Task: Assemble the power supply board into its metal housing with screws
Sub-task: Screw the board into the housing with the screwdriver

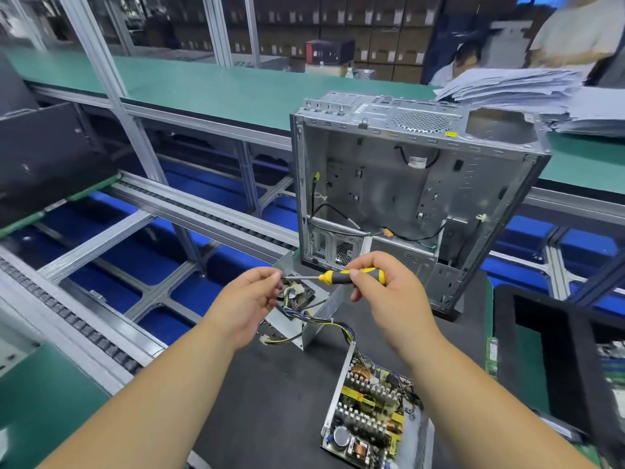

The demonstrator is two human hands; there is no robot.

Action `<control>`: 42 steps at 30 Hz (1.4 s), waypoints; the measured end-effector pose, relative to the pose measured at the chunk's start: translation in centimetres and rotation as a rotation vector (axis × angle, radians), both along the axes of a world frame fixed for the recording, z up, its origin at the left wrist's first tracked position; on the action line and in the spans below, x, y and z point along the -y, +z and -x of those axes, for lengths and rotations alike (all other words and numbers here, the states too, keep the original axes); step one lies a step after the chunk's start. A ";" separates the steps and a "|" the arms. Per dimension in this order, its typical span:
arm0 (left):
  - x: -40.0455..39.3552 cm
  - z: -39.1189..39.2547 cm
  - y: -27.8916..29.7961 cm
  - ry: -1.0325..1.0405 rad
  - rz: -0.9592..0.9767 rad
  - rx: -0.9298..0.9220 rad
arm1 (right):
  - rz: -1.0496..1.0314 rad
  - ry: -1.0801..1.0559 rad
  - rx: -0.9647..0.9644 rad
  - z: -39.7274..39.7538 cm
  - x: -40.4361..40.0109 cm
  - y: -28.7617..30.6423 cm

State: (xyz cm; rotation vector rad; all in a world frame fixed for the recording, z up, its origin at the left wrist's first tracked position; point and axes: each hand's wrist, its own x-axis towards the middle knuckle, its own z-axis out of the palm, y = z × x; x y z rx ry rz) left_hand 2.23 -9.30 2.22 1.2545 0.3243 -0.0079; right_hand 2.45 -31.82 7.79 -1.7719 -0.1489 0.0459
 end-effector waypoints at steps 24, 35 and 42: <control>2.4 0.9 0.8 -0.140 -0.110 -0.068 | 0.085 0.107 0.060 0.8 3.5 0.5; 1.5 2.3 1.5 -0.272 -0.192 0.166 | 0.057 -0.178 0.005 4.8 2.1 1.8; 0.6 5.0 -0.9 -0.384 -0.103 0.236 | 0.068 -0.321 -0.021 9.8 0.0 1.2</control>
